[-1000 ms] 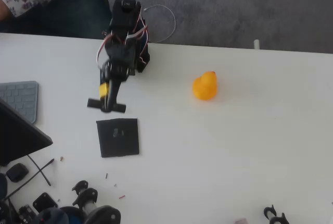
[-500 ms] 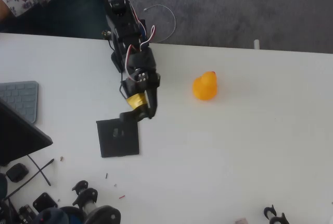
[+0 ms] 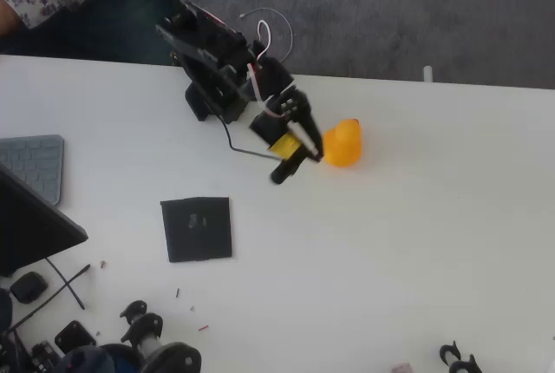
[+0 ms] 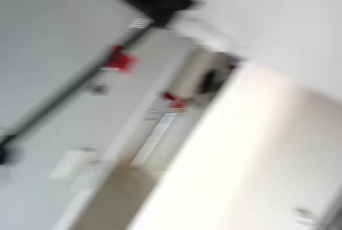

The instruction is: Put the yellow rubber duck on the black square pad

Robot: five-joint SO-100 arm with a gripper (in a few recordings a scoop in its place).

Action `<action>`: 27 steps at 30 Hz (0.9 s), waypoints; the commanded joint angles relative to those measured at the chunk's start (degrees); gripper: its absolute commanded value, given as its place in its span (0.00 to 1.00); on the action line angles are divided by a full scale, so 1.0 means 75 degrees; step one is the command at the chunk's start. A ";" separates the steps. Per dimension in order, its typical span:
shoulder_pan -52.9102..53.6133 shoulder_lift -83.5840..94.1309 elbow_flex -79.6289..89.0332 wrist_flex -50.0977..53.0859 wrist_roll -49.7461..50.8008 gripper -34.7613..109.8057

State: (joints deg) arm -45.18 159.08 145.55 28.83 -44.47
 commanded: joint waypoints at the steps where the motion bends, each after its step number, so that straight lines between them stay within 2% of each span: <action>1: -0.1160 0.0246 -0.0199 0.0563 -0.0059 0.25; 6: -0.2109 0.0246 -0.0188 0.1289 -0.0059 0.25; 17: -0.2930 0.0258 -0.0223 0.3562 -0.0059 0.25; 27: -0.4219 0.0270 -0.0293 0.3656 -0.0059 0.25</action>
State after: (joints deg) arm -72.77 160.05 145.46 55.72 -44.03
